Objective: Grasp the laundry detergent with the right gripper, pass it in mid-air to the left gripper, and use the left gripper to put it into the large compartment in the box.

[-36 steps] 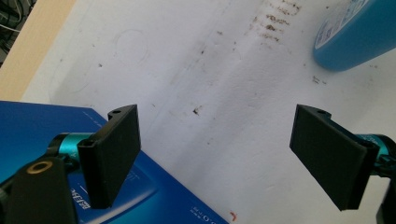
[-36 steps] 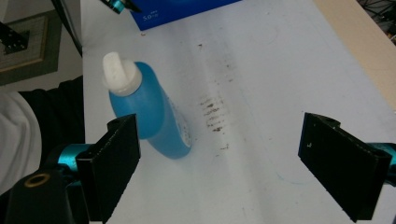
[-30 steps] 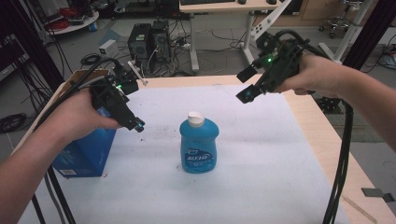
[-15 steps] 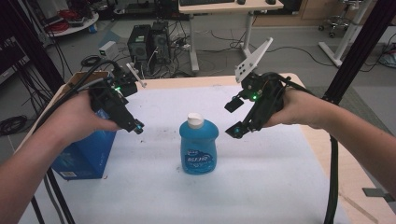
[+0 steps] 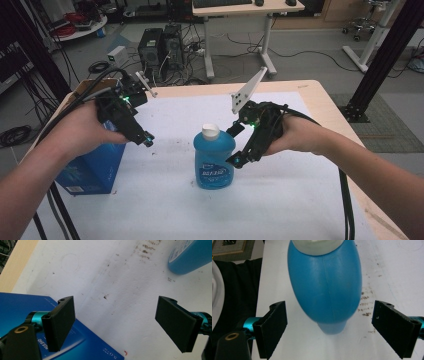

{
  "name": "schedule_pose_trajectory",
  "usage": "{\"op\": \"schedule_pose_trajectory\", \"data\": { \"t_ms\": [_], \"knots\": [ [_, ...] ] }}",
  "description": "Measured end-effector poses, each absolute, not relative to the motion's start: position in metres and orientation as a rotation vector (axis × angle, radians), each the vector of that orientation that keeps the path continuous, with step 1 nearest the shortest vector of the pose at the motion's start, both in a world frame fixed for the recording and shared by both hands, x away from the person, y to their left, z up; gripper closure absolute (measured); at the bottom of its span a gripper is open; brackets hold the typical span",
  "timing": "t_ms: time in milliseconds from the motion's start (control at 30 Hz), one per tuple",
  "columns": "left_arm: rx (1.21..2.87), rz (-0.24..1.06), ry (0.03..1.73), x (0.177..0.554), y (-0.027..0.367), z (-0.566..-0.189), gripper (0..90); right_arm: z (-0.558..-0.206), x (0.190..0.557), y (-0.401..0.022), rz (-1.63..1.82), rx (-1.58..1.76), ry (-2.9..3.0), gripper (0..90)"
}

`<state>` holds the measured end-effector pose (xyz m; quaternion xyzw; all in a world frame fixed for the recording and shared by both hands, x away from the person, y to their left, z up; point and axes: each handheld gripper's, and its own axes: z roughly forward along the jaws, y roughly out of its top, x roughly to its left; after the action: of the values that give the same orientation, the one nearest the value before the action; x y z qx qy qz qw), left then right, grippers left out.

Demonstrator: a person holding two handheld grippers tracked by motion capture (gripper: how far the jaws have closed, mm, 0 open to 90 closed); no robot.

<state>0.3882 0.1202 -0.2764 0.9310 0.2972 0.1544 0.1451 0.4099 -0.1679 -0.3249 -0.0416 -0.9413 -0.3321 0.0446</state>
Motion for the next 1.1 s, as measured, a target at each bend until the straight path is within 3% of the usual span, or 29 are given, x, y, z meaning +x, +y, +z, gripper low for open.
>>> {"op": "schedule_pose_trajectory", "data": {
  "t_ms": [667, 733, 1100],
  "knots": [
    [2.665, 0.458, 0.855, 0.386, 0.121, -0.276, 16.5, -0.344, 0.411, -0.147, -1.018, -0.121, -2.869, 12.6],
    [2.666, 0.459, 0.854, 0.385, 0.121, -0.275, 16.5, -0.344, 0.411, -0.146, -1.026, -0.115, -2.872, 17.0],
    [2.666, 0.459, 0.85, 0.384, 0.122, -0.275, 16.5, -0.344, 0.408, -0.146, -1.031, -0.08, -2.878, 17.6]
  ]
}}
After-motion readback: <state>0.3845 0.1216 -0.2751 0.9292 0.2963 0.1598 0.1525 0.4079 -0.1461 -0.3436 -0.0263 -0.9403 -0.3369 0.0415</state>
